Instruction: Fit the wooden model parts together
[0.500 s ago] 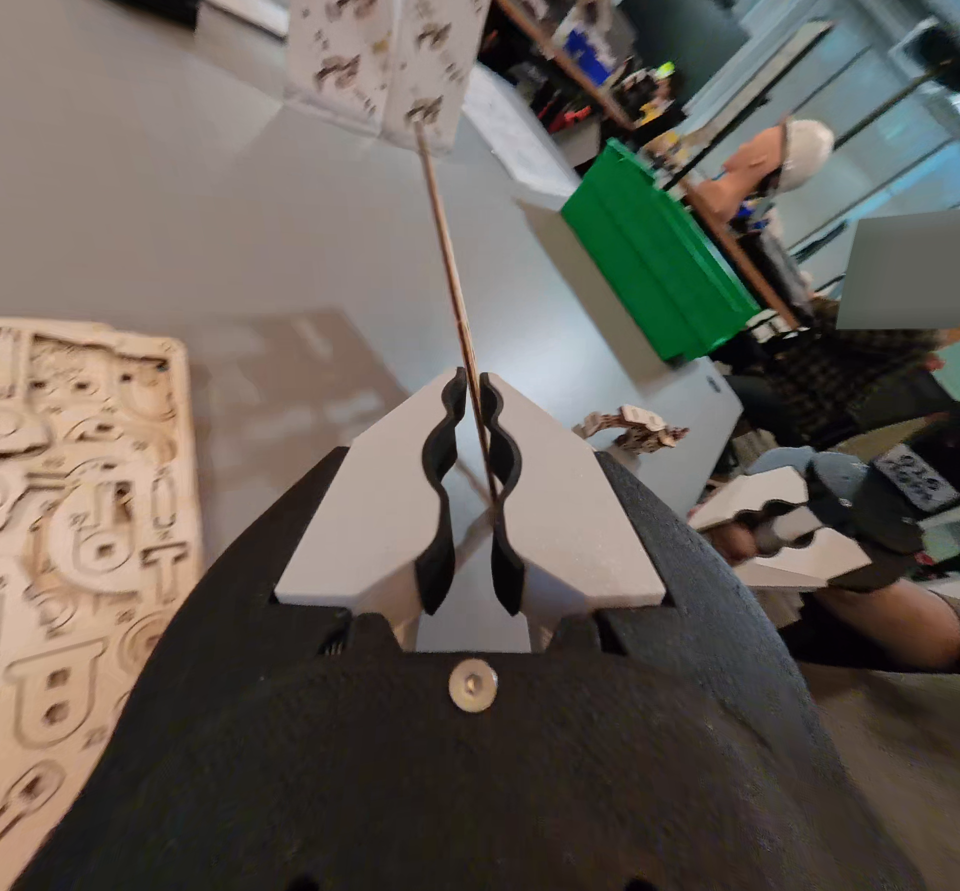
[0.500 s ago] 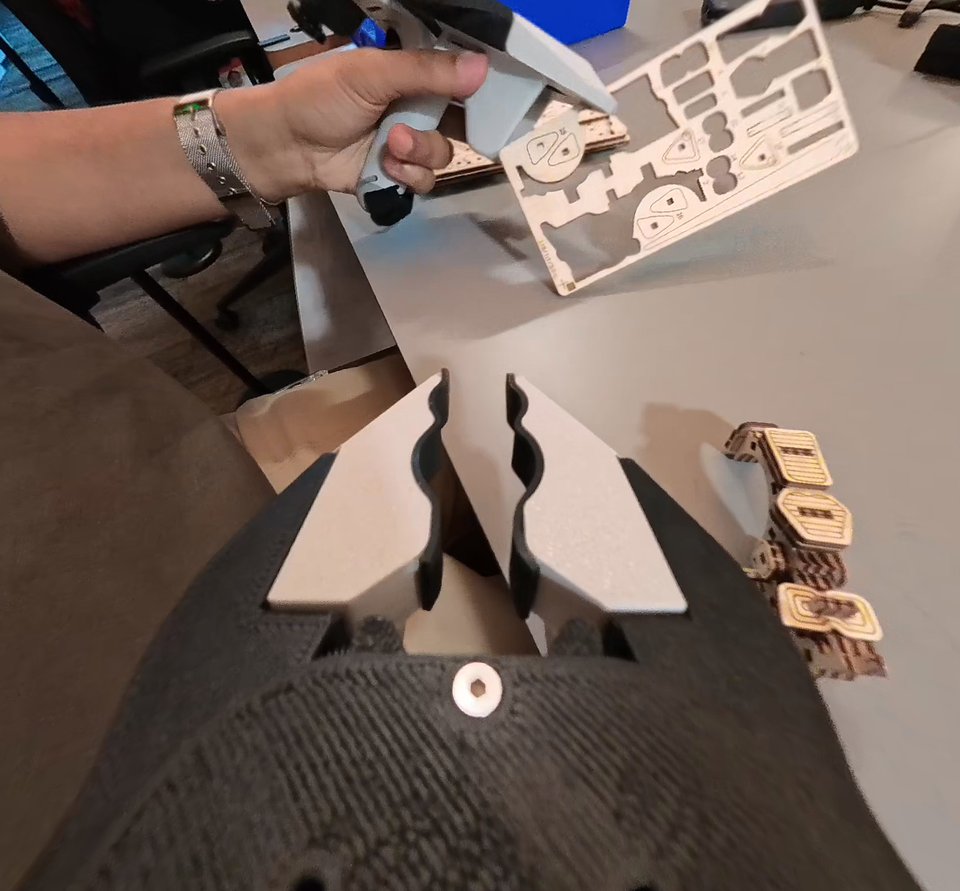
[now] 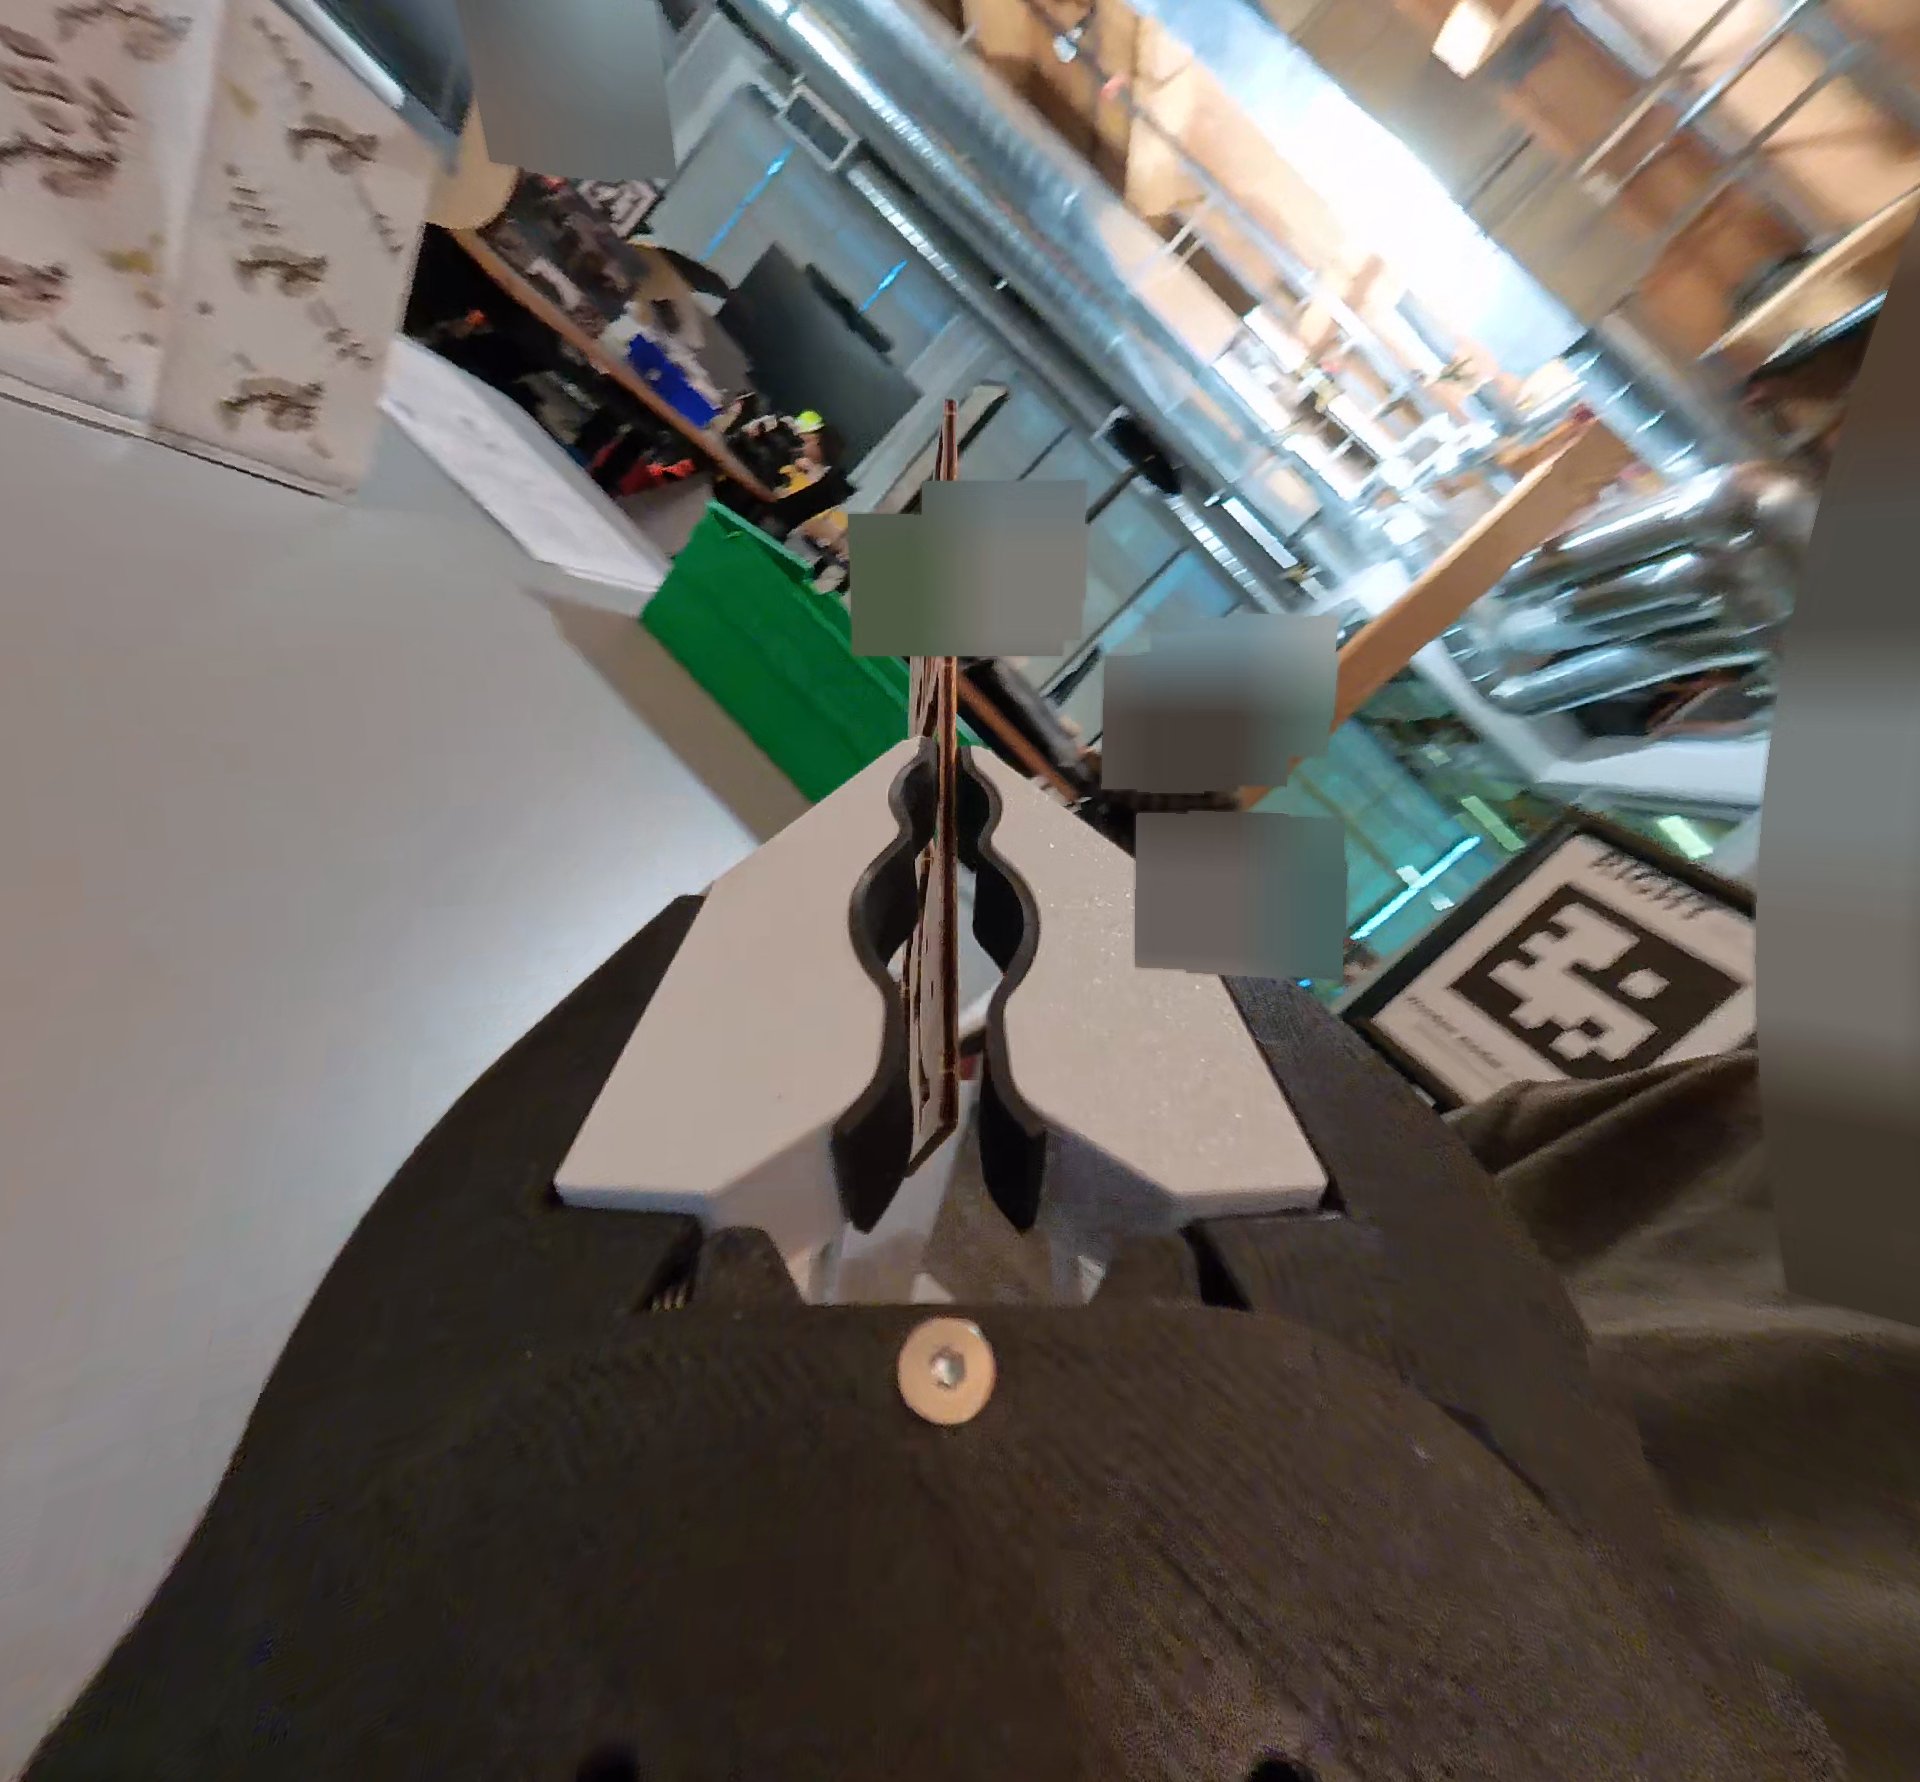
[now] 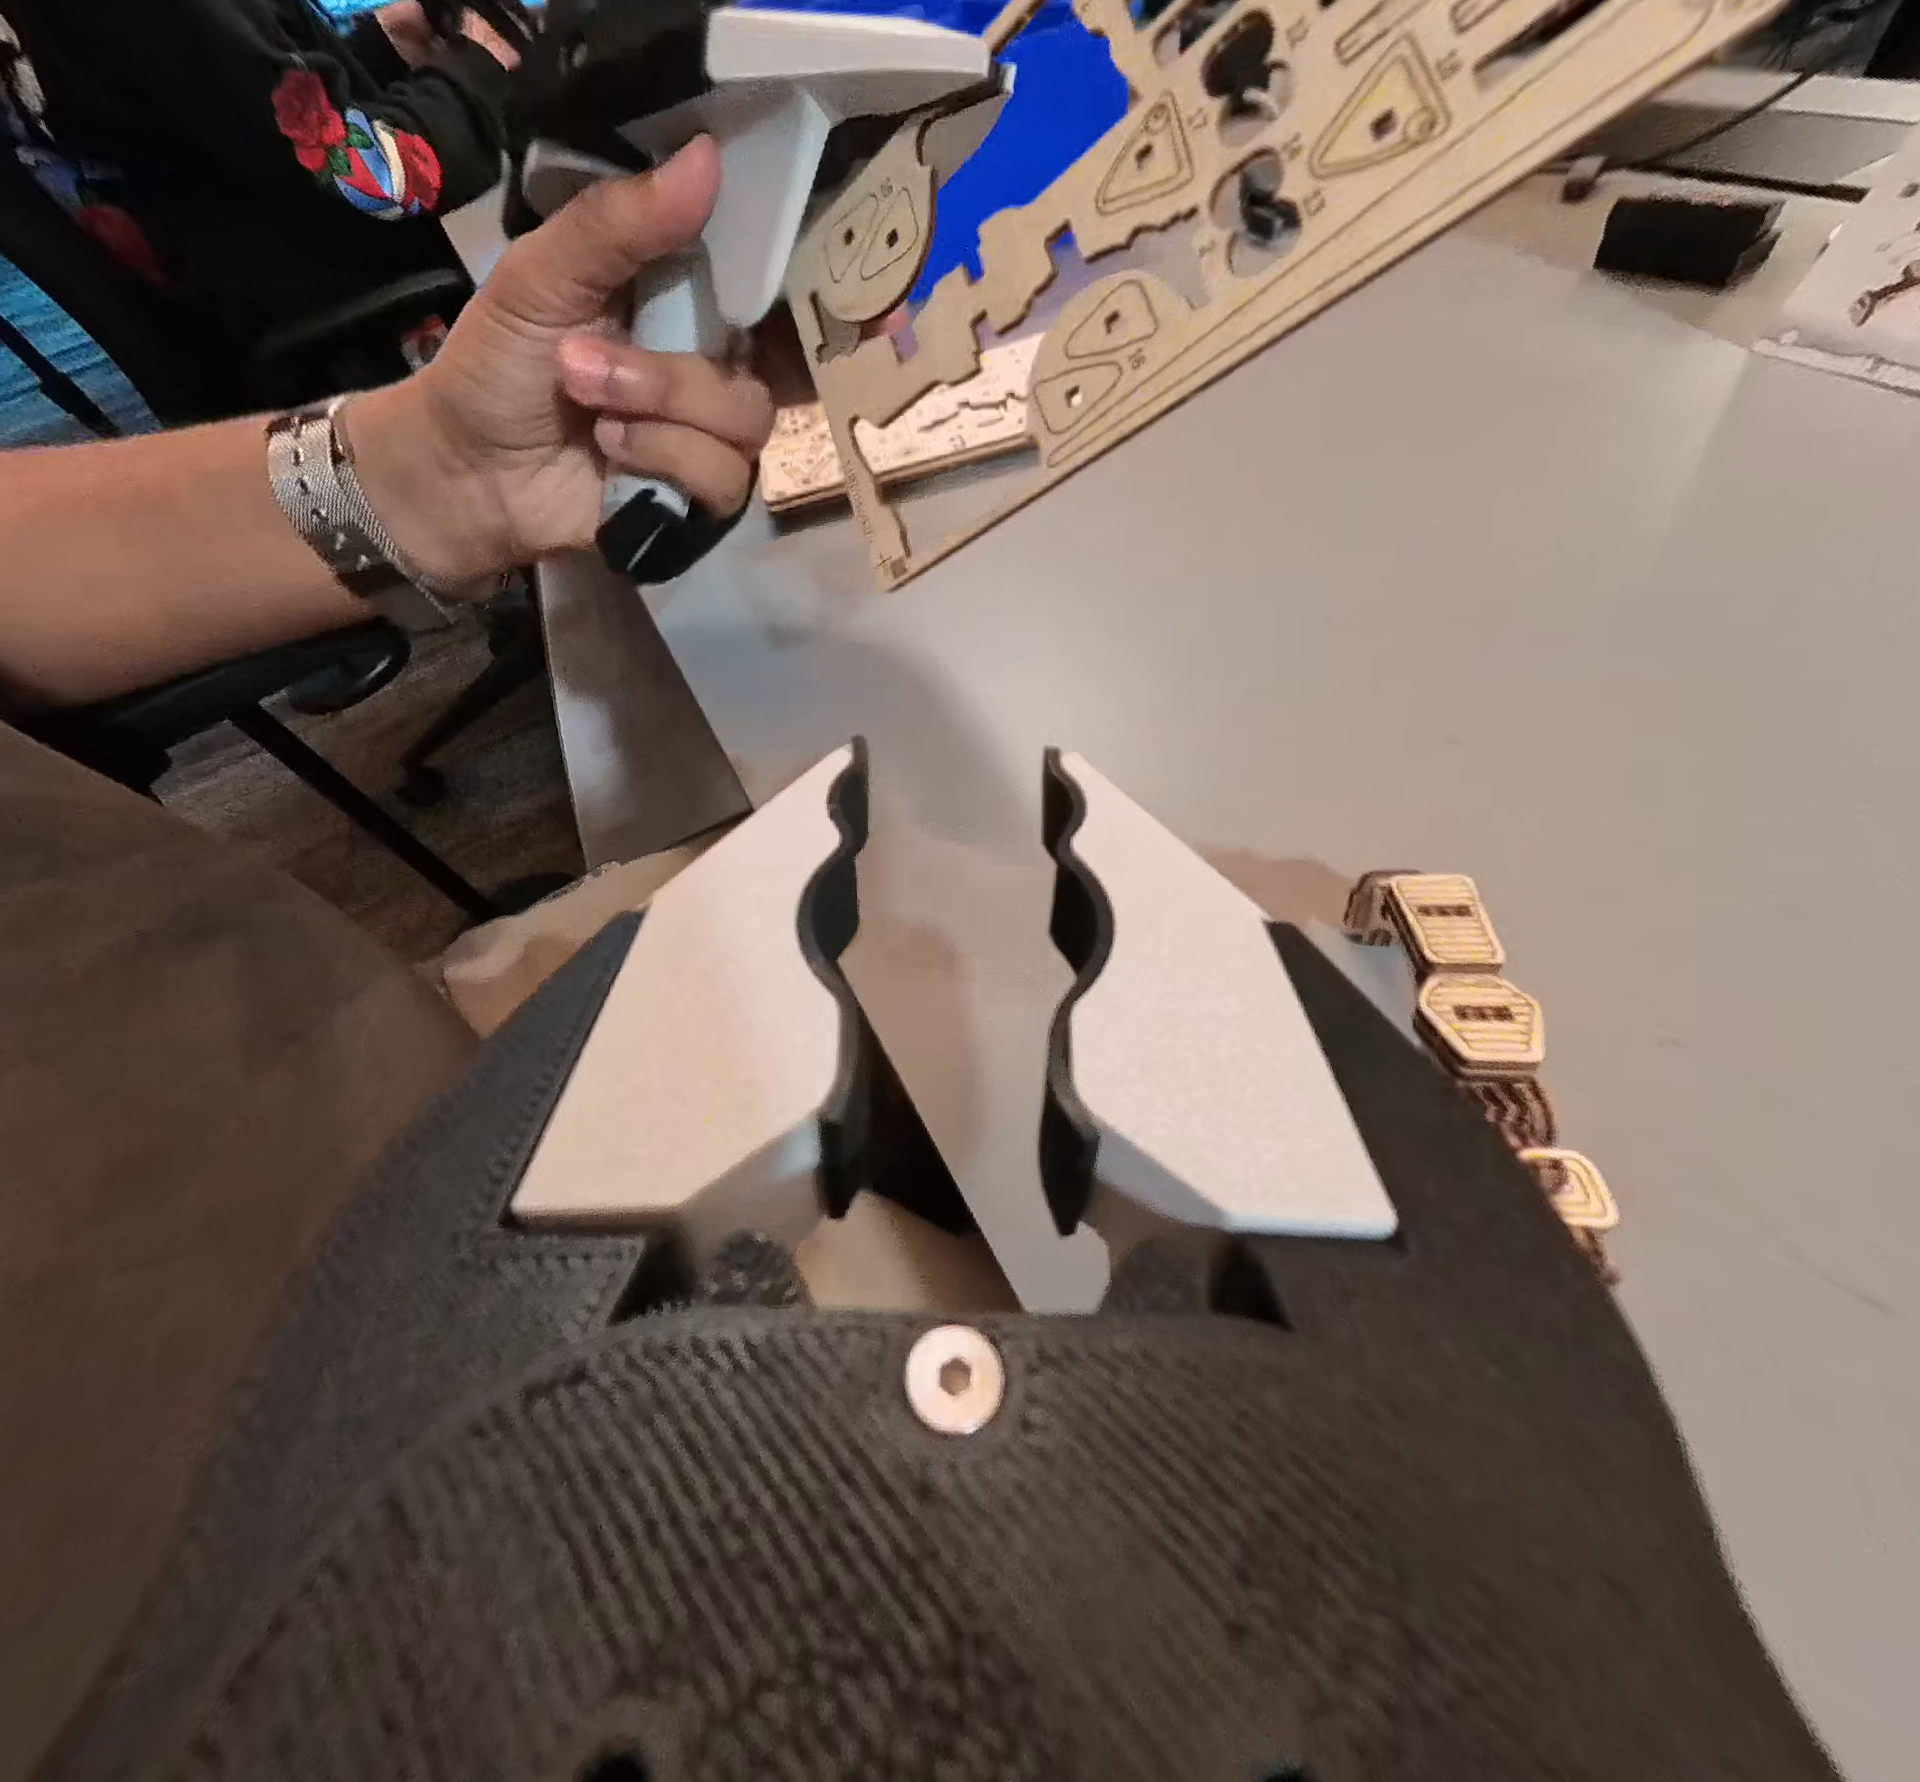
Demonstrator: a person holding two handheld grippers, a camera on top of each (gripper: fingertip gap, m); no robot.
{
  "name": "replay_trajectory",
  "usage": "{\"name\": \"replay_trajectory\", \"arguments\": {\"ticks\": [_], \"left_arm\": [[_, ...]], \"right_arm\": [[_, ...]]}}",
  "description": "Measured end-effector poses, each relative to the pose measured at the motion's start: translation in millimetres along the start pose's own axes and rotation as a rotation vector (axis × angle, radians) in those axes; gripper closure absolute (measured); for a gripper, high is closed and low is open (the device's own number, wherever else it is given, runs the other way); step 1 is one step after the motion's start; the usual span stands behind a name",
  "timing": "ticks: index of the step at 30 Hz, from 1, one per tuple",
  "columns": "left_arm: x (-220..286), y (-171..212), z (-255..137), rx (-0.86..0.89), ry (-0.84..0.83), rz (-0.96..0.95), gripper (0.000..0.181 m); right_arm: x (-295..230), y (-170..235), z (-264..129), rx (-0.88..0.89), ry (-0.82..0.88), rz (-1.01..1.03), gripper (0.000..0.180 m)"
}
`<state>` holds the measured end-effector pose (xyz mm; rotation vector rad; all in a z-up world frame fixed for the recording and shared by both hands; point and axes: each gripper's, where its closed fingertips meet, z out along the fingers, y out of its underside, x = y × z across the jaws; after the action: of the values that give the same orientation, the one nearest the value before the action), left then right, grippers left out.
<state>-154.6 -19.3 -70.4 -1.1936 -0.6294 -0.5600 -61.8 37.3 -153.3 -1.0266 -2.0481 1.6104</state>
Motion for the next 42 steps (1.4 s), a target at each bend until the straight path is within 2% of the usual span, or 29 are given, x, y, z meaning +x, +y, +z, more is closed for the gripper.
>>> {"name": "replay_trajectory", "arguments": {"ticks": [7, 11, 19, 29, 33, 42], "left_arm": [[28.0, 21.7, 17.4, 0.059, 0.149, -0.173, 0.181], [34.1, 34.7, 25.2, 0.041, 0.176, -0.181, 0.181], [31.7, 39.0, 28.1, 0.037, 0.190, -0.205, 0.181], [32.1, 38.4, 26.3, 0.050, 0.199, -0.216, 0.181], [36.6, 38.9, 26.8, 0.052, 0.214, -0.214, 0.181], [39.8, 43.8, 29.7, 0.046, 0.235, -0.252, 0.181]], "right_arm": [[-5.1, -31.4, -9.5, 0.174, -0.070, 0.085, 0.124], [-7.3, -46.6, -19.6, 0.270, -0.110, 0.141, 0.130], [8.0, -46.1, -23.9, 0.292, -0.136, 0.288, 0.149], [7.7, -45.5, -22.7, 0.289, -0.143, 0.297, 0.148], [14.8, -37.0, -17.9, 0.245, -0.090, 0.291, 0.143], [10.7, -37.2, -16.4, 0.241, -0.117, 0.290, 0.143]]}}
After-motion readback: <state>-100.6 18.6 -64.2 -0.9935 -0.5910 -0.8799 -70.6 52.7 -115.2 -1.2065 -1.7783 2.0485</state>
